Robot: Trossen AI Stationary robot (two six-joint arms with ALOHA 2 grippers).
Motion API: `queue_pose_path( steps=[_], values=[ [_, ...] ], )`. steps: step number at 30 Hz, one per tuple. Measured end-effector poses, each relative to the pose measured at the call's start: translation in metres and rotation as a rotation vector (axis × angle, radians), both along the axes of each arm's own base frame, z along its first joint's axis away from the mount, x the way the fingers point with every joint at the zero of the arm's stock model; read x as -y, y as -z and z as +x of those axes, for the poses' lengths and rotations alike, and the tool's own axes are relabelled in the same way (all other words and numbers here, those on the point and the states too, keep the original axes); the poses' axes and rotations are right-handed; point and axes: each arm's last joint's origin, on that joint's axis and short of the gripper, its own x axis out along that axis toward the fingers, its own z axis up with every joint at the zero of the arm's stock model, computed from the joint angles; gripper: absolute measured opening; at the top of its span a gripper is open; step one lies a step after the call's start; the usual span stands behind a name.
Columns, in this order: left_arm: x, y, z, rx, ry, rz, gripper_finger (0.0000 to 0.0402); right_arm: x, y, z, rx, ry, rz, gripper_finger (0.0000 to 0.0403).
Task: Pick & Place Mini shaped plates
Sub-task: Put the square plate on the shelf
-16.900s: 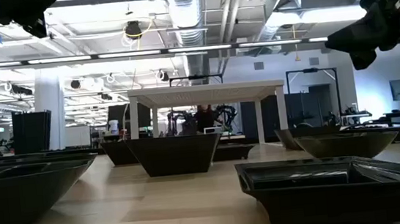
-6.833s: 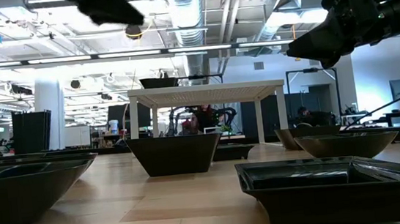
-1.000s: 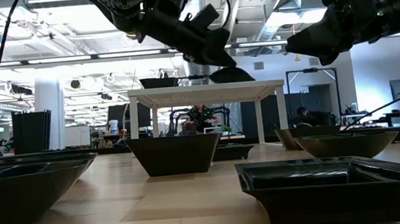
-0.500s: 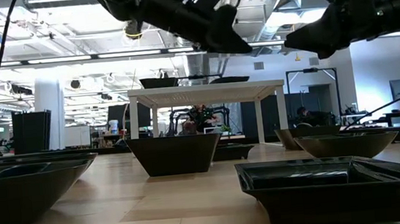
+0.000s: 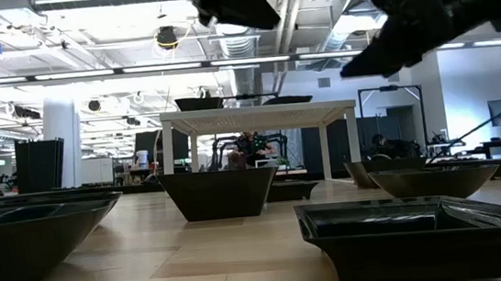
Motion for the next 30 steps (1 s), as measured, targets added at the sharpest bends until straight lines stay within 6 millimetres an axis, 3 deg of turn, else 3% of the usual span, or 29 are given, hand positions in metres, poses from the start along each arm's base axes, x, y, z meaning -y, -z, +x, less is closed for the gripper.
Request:
queue_pose_path(
  steps=[4, 11, 17, 25, 30],
  values=[
    [0.005, -0.003, -0.008, -0.010, -0.016, -0.037, 0.0104, -0.010, 0.004, 0.025, -0.073, -0.105, 0.020, 0.0128],
    [-0.003, 0.022, -0.017, -0.083, -0.084, 0.015, 0.0104, -0.029, 0.029, 0.069, -0.234, -0.197, 0.031, 0.0127],
    [-0.010, 0.023, -0.019, -0.076, -0.125, 0.029, 0.0103, -0.055, 0.048, 0.103, -0.310, -0.319, -0.074, 0.0127],
    [-0.008, 0.019, -0.021, -0.055, -0.130, 0.004, 0.0103, -0.067, 0.068, 0.135, -0.455, -0.356, -0.109, 0.0127],
    [-0.008, 0.019, -0.021, -0.054, -0.131, 0.003, 0.0103, -0.067, 0.077, 0.146, -0.537, -0.276, -0.160, 0.0127]
  ],
)
